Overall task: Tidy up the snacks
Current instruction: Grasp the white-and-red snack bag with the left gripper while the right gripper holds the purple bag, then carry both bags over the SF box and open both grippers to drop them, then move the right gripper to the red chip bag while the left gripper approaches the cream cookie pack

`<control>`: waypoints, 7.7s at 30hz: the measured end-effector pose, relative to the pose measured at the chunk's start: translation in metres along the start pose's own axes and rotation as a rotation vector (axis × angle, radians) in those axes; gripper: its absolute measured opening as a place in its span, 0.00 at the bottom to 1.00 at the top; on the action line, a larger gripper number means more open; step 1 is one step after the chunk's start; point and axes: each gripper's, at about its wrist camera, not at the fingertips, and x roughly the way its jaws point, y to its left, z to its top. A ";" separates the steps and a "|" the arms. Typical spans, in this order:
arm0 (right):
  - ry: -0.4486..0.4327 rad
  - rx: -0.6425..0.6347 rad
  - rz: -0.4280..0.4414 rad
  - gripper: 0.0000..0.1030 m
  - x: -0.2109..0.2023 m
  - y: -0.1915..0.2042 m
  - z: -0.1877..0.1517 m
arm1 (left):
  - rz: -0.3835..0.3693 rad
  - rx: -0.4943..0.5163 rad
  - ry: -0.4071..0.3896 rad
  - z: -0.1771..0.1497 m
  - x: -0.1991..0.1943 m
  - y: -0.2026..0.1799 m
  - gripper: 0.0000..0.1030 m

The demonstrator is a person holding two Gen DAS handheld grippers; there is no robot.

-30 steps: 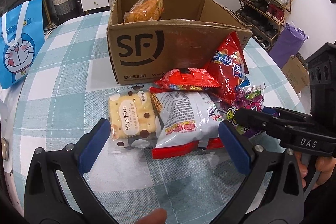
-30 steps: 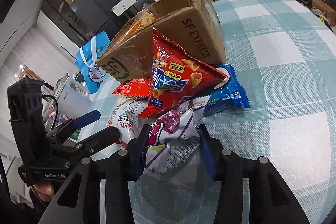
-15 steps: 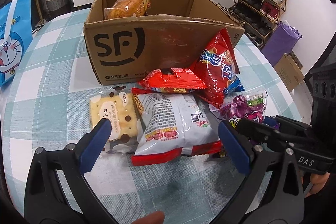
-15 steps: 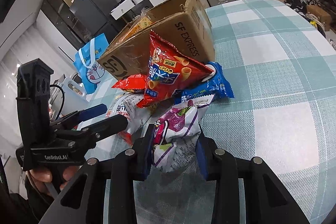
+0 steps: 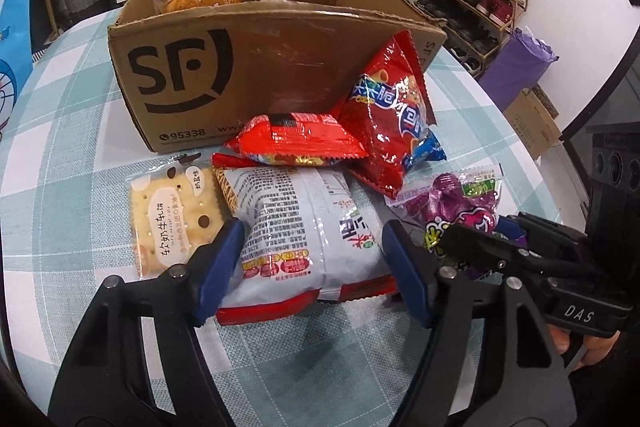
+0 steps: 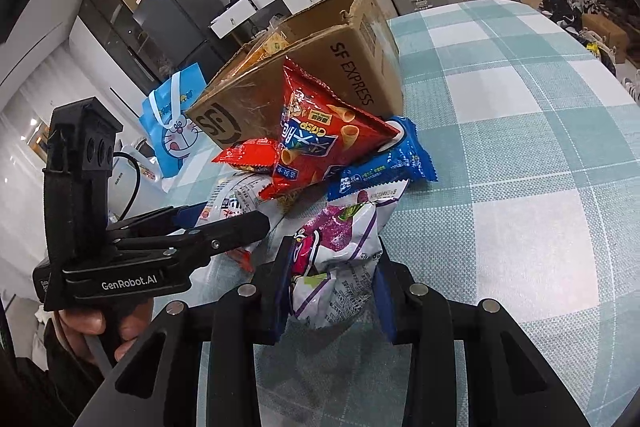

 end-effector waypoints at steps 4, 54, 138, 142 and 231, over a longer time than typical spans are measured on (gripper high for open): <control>-0.009 0.003 -0.001 0.34 -0.005 -0.004 -0.004 | 0.001 0.022 0.015 -0.004 0.003 -0.005 0.67; -0.082 -0.043 0.053 0.35 -0.026 0.010 -0.011 | -0.032 -0.054 -0.120 -0.056 -0.053 0.012 0.51; -0.246 -0.179 0.024 0.35 0.020 0.036 0.156 | 0.143 0.002 -0.264 0.154 -0.040 0.053 0.51; -0.235 -0.194 0.007 0.35 0.026 0.032 0.156 | 0.158 0.015 -0.263 0.153 -0.035 0.047 0.51; 0.009 -0.144 -0.016 0.99 0.035 0.049 0.042 | 0.226 -0.133 -0.075 0.015 -0.011 0.112 0.99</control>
